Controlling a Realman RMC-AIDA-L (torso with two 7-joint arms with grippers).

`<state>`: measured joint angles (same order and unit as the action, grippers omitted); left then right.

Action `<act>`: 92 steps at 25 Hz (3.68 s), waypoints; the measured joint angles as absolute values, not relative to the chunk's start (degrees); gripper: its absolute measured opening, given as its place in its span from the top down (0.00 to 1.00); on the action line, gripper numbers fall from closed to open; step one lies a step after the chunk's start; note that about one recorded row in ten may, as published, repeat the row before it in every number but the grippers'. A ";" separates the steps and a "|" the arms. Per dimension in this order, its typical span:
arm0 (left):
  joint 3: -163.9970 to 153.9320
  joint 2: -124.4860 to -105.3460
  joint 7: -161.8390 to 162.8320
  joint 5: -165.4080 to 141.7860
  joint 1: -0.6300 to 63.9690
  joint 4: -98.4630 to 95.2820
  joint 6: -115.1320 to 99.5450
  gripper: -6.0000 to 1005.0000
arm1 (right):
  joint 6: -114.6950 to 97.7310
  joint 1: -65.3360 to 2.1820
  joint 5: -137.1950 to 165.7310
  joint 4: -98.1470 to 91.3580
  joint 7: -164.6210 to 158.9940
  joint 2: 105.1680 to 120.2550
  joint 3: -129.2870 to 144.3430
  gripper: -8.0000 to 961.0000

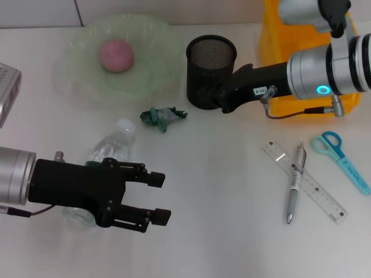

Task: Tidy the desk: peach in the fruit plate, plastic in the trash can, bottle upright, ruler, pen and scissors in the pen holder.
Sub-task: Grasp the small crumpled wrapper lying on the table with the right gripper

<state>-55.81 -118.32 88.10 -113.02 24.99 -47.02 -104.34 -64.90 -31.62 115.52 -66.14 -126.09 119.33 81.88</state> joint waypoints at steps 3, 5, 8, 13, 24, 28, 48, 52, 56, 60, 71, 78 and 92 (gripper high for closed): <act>-55.81 -118.31 88.28 -113.03 25.26 -47.02 -104.37 0.26 | -66.02 -32.71 116.82 -66.12 -125.85 119.21 81.85 0.91; -55.81 -118.29 88.30 -113.02 25.39 -47.03 -104.38 0.26 | -66.60 -34.04 118.81 -66.14 -125.85 119.18 82.10 0.91; -55.81 -118.29 88.33 -113.03 25.46 -47.02 -104.37 0.26 | -67.02 -37.46 122.98 -65.83 -125.86 119.19 82.70 0.90; -55.81 -118.30 88.40 -113.03 25.56 -47.02 -104.38 0.26 | -68.27 -46.24 127.20 -60.92 -125.04 119.21 85.13 0.84; -55.72 -118.32 88.55 -113.00 26.33 -47.02 -104.53 0.26 | -61.04 -58.93 129.76 -46.22 -123.42 119.71 90.99 0.53; -55.72 -118.37 88.57 -113.00 26.41 -47.02 -104.39 0.27 | -57.82 -60.39 129.73 -43.28 -123.33 119.83 93.48 0.36; -55.83 -118.66 89.21 -112.55 28.65 -45.41 -103.19 0.27 | -45.58 -62.36 122.07 -34.24 -122.76 119.89 104.85 0.37; -55.83 -118.77 89.17 -111.69 28.71 -44.95 -102.99 0.27 | -44.48 -62.09 122.00 -33.96 -122.81 119.88 106.10 0.37; -55.82 -118.77 89.04 -111.27 28.79 -44.63 -102.76 0.27 | -43.93 -62.04 120.98 -33.47 -122.72 119.88 107.45 0.37; -55.81 -118.85 88.98 -111.18 28.94 -44.44 -102.61 0.27 | -43.12 -62.03 119.45 -32.78 -122.39 119.88 109.01 0.39; -55.85 -118.83 88.88 -111.09 29.00 -43.77 -102.04 0.28 | -43.86 -61.06 119.26 -33.33 -122.46 119.88 109.24 0.52; -55.90 -118.82 88.71 -111.09 29.02 -43.09 -102.04 0.28 | -43.93 -60.75 119.26 -33.30 -122.75 119.88 109.25 0.66; -55.90 -118.75 88.81 -111.09 29.01 -43.06 -102.33 0.28 | -44.16 -58.25 119.27 -36.23 -122.82 119.88 109.23 0.99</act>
